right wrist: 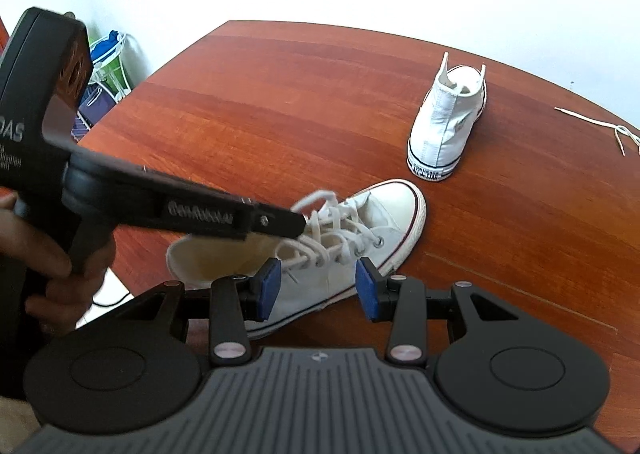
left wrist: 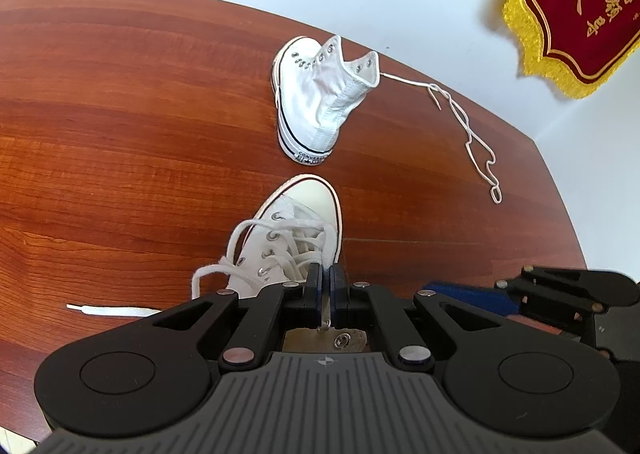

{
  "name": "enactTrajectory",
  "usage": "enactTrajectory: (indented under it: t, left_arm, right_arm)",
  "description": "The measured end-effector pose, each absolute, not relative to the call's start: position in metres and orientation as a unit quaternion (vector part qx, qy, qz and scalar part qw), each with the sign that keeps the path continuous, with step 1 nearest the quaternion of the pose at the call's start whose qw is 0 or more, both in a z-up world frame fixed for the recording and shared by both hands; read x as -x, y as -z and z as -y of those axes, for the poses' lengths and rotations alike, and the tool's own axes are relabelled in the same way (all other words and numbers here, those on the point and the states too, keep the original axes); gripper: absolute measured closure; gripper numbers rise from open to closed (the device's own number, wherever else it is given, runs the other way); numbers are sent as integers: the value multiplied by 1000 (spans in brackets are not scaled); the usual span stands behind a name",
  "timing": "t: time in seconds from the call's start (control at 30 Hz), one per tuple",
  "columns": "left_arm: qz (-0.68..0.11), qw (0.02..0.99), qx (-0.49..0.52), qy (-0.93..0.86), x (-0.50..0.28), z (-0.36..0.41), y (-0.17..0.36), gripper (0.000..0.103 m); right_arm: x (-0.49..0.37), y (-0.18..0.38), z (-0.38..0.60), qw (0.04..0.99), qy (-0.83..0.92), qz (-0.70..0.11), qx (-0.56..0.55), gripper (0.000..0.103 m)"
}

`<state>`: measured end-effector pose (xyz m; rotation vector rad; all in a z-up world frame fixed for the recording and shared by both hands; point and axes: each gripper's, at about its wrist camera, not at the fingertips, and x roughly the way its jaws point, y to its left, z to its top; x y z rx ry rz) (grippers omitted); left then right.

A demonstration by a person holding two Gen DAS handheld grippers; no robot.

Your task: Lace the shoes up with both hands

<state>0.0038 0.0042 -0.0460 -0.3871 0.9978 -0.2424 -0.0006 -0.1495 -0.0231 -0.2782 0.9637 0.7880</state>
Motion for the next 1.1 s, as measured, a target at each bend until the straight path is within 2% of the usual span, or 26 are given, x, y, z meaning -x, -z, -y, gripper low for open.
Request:
enactTrajectory:
  t: [0.1, 0.17, 0.2, 0.7, 0.97, 1.03, 1.1]
  left_arm:
    - [-476, 852, 184, 116, -5, -6, 46, 100]
    - [-478, 851, 182, 118, -6, -6, 46, 100]
    - [-480, 850, 181, 120, -6, -5, 46, 100]
    - [-494, 842, 171, 133, -12, -5, 46, 100]
    - [-498, 839, 171, 136, -17, -8, 46, 100]
    - [-500, 838, 170, 138, -18, -9, 46, 100]
    - [-501, 837, 170, 140, -19, -9, 46, 100]
  right_arm:
    - [3, 30, 150, 794, -376, -456, 141, 64]
    - [7, 39, 145, 780, -395, -460, 155, 80]
    - [7, 42, 143, 777, -399, -461, 159, 82]
    - [4, 61, 114, 758, -430, -433, 229, 87]
    - [3, 65, 100, 747, -440, -420, 269, 95]
    - [3, 64, 99, 745, -441, -421, 270, 101]
    - [2, 64, 98, 744, -440, -425, 270, 101]
